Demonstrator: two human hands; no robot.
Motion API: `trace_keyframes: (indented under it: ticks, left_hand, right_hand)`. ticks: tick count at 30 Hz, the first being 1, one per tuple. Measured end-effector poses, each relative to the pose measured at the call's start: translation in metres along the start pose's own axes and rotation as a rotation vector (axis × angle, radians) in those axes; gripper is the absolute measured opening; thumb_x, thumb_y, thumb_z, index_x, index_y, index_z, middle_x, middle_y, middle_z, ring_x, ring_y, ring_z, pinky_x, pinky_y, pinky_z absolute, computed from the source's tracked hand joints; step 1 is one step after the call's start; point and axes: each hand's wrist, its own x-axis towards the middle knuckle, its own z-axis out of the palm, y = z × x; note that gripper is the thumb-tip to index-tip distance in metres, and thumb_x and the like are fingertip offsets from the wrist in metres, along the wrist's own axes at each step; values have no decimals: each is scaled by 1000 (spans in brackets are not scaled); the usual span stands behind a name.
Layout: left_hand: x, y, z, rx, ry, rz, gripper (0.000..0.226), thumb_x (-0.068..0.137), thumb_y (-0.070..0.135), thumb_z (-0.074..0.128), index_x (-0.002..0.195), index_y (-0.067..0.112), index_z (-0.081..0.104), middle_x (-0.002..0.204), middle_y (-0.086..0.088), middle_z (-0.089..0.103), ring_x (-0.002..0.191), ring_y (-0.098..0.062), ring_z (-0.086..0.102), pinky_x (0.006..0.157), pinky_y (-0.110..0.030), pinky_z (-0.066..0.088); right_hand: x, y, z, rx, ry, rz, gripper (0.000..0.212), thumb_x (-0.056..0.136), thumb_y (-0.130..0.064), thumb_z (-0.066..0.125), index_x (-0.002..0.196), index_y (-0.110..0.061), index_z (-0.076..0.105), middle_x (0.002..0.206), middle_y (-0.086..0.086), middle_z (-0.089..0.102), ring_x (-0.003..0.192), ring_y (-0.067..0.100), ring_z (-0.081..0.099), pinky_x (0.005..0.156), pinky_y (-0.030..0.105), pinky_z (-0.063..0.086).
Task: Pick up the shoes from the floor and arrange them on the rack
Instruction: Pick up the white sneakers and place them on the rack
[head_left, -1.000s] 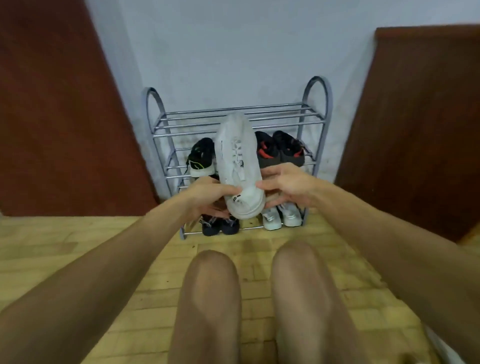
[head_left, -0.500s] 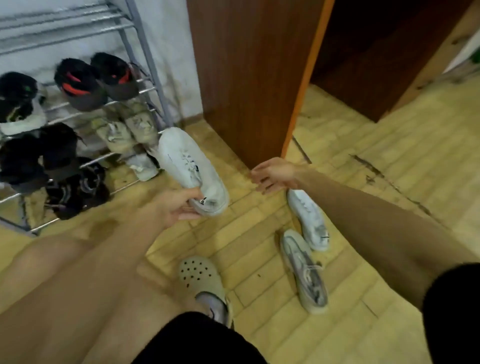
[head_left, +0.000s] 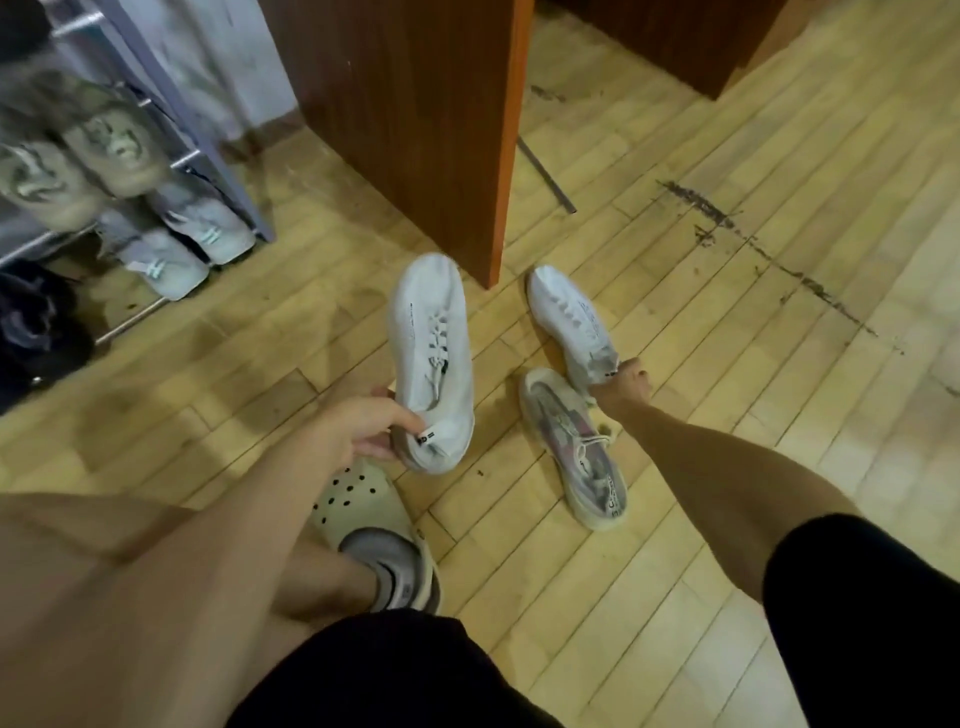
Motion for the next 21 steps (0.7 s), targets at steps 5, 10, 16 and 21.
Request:
trace_keyframes:
  ticks: [5, 10, 16, 21]
  left_hand:
    - [13, -3, 0, -60, 45, -19, 44, 71, -4, 76, 112, 3, 63, 101, -16, 71, 78, -26, 69, 61, -31, 58]
    - [23, 2, 0, -102, 49, -36, 42, 71, 0, 77, 110, 2, 60, 90, -13, 70, 76, -26, 69, 58, -32, 57]
    - [28, 6, -5, -106, 39, -52, 39, 70, 3, 78, 105, 7, 61, 93, -12, 70, 77, -27, 69, 58, -31, 57]
    - [24, 12, -4, -195, 50, -66, 25, 72, 4, 76, 94, 7, 64, 91, -13, 69, 78, -29, 68, 61, -33, 56]
  right_hand:
    - [27, -7, 15, 151, 0, 128, 78, 90, -37, 56, 149, -5, 16, 150, 20, 29, 133, 40, 38, 106, 48, 39]
    - [34, -16, 14, 135, -67, 228, 83, 88, -49, 57, 148, -2, 24, 154, 20, 26, 135, 37, 39, 110, 42, 38]
    - [34, -21, 11, 266, -224, 275, 58, 86, -13, 68, 135, 5, 42, 134, 25, 50, 105, 38, 59, 79, 44, 57]
    - [15, -30, -8, 114, -279, 215, 40, 80, 6, 68, 117, 9, 54, 98, 23, 53, 63, 36, 60, 79, 50, 59]
